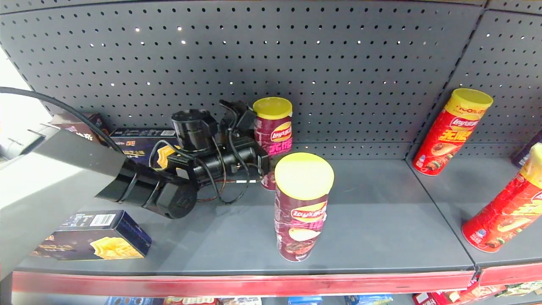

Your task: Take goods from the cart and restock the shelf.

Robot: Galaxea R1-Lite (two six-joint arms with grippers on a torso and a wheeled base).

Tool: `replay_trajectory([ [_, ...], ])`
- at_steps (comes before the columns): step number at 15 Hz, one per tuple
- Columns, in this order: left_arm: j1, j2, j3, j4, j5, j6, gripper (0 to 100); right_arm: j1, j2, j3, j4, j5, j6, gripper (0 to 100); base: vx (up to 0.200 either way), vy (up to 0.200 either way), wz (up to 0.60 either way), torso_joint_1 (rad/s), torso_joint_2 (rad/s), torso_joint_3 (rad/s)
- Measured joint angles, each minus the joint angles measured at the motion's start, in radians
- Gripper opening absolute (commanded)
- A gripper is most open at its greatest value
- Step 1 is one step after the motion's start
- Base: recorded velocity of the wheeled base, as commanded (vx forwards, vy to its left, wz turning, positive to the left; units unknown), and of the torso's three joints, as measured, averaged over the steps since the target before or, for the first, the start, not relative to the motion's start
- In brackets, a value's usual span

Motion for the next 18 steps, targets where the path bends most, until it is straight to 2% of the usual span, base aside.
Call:
replay_trajectory([
  [2, 0.011, -0.013, 0.020, 0.009, 0.001, -0.001, 100, 0.000, 0.000, 0.000, 0.000, 0.000, 0.000, 100, 0.000, 0.000, 0.00, 0.000, 0.00, 0.000],
  [5, 0.026, -0.079, 0.103, 0.050, 0.016, -0.001, 100, 0.000, 0.000, 0.000, 0.000, 0.000, 0.000, 100, 0.000, 0.000, 0.00, 0.000, 0.00, 0.000],
  [7, 0.036, -0.130, 0.173, 0.054, 0.067, 0.001, 100, 0.000, 0.000, 0.000, 0.000, 0.000, 0.000, 100, 0.000, 0.000, 0.00, 0.000, 0.00, 0.000],
  [9, 0.036, -0.177, 0.236, 0.055, 0.161, 0.003, 100, 0.000, 0.000, 0.000, 0.000, 0.000, 0.000, 100, 0.000, 0.000, 0.00, 0.000, 0.00, 0.000],
  [12, 0.034, -0.216, 0.274, 0.056, 0.265, 0.004, 100, 0.000, 0.000, 0.000, 0.000, 0.000, 0.000, 100, 0.000, 0.000, 0.00, 0.000, 0.00, 0.000],
  [14, 0.033, -0.230, 0.289, 0.056, 0.286, 0.011, 100, 0.000, 0.000, 0.000, 0.000, 0.000, 0.000, 100, 0.000, 0.000, 0.00, 0.000, 0.00, 0.000],
  [16, 0.034, -0.240, 0.303, 0.057, 0.320, 0.040, 100, 0.000, 0.000, 0.000, 0.000, 0.000, 0.000, 100, 0.000, 0.000, 0.00, 0.000, 0.00, 0.000],
  [18, 0.037, -0.245, 0.309, 0.057, 0.353, 0.046, 100, 0.000, 0.000, 0.000, 0.000, 0.000, 0.000, 100, 0.000, 0.000, 0.00, 0.000, 0.00, 0.000],
])
